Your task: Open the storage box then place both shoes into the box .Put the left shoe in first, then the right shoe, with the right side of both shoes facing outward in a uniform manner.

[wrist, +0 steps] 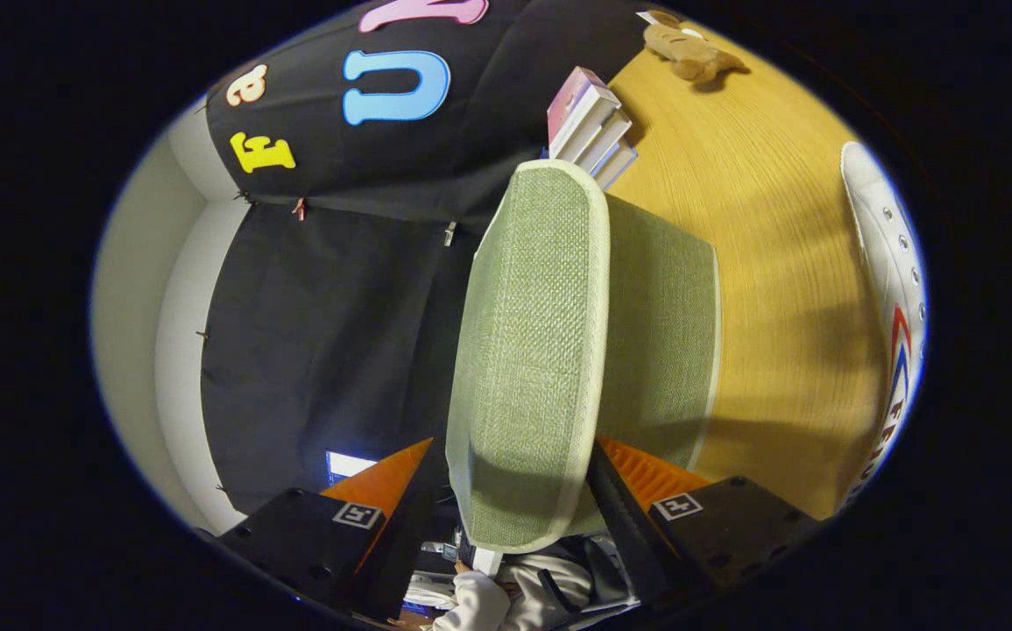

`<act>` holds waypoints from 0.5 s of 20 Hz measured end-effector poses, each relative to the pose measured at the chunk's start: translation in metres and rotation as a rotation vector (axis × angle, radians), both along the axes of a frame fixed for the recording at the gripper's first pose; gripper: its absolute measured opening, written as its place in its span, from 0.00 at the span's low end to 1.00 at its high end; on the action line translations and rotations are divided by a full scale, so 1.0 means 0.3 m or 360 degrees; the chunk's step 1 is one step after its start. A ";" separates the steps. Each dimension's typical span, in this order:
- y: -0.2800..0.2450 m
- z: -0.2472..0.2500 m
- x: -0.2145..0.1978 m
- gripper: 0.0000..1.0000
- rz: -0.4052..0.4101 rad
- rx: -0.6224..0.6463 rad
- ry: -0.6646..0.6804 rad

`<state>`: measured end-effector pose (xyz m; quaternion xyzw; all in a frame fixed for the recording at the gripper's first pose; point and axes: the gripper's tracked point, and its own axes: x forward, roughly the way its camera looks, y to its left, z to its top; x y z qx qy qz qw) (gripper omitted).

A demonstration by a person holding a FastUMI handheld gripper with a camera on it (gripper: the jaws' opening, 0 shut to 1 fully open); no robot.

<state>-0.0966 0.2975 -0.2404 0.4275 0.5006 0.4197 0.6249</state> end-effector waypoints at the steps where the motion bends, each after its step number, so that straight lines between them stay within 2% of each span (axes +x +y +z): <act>1: 0.003 -0.002 0.006 0.93 -0.0007 0.0005 0.0026; 3: 0.001 0.006 0.006 0.78 -0.0017 0.0036 0.0102; 4: -0.005 0.020 0.006 0.78 -0.0023 0.0057 0.0139; 6: -0.017 0.053 0.019 0.67 -0.0046 0.0102 0.0190; 9: -0.020 0.104 0.019 0.66 -0.0062 0.0137 0.0229; 10: 0.002 0.104 0.026 0.59 -0.0073 0.0133 0.0231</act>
